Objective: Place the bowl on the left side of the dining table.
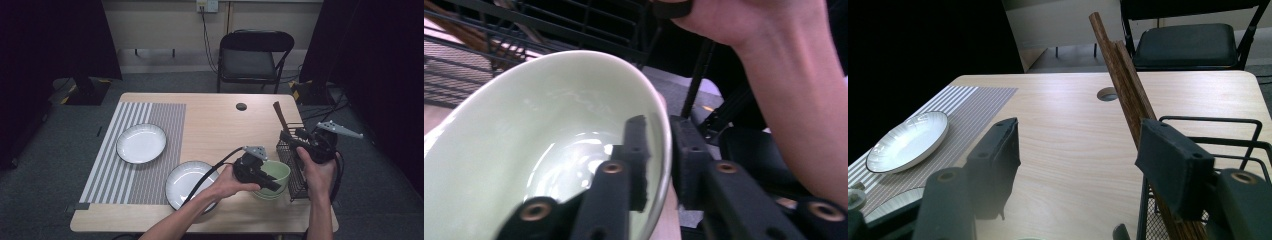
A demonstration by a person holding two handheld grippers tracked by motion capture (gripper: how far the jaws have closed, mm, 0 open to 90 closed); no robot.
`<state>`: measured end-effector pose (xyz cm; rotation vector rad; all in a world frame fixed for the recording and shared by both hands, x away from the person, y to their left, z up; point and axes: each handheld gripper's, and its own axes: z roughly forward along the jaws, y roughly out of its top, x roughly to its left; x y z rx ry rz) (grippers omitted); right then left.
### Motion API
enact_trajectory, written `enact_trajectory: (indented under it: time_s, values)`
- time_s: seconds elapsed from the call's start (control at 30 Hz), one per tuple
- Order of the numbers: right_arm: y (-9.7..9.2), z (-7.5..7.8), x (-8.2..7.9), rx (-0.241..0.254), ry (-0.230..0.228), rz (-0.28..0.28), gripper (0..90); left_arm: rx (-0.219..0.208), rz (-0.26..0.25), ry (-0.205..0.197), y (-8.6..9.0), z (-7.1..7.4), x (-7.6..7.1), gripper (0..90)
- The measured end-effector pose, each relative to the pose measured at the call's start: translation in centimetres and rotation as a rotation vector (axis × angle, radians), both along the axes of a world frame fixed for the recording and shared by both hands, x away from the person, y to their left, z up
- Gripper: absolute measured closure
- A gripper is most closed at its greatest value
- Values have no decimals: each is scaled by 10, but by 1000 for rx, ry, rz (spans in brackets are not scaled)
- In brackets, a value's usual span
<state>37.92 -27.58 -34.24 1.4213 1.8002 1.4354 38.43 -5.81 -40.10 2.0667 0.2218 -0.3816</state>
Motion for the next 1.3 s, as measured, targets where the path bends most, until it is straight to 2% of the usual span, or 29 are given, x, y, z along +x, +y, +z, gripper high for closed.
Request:
enact_trajectory:
  time_s: [0.07,0.2,0.3,0.33,0.4,0.5,0.57,0.67,0.73,0.77,0.83,0.87,0.93,1.0,1.2,1.23,1.3]
  values:
    - [0,1,0,2,2,-2,329,19,0,-35,-1,3,-3,739]
    - [-1,1,-1,4,-2,-6,328,54,-5,-71,-6,4,-7,680]
    - [-2,2,-2,6,-4,-8,326,113,-9,-118,-10,5,-9,655]
    - [-2,2,-2,6,-7,-9,326,133,-5,-145,-11,5,-10,640]
    - [-3,2,-2,6,-7,-9,326,160,-7,-156,-13,5,-12,601]
    - [-3,2,-2,11,-5,-12,325,203,-13,-213,-16,5,-14,614]
    - [-4,2,-2,11,-7,-13,325,225,-11,-229,-18,4,-15,634]
    - [-4,2,-3,12,-7,-15,324,230,-29,-228,-18,3,-14,662]
    - [-4,2,-2,11,-7,-14,323,222,-51,-227,-19,4,-15,717]
    - [-4,2,-2,12,-6,-15,322,231,-71,-237,-19,4,-15,738]
    - [-4,2,-2,12,-6,-16,321,239,-89,-231,-22,2,-16,808]
    - [-4,2,-2,11,-5,-16,320,247,-89,-245,-24,0,-18,837]
    - [-4,2,-2,11,-6,-17,319,237,-81,-228,-24,1,-17,837]
    - [-5,2,-3,11,-8,-19,319,244,-91,-237,-23,1,-16,839]
    - [-7,2,-3,11,-11,-25,316,214,-78,-213,-20,-1,-15,841]
    - [-7,2,-3,11,-11,-26,314,201,-67,-192,-20,-2,-15,841]
    - [-7,2,-3,9,-12,-28,311,180,-60,-188,-18,0,-13,840]
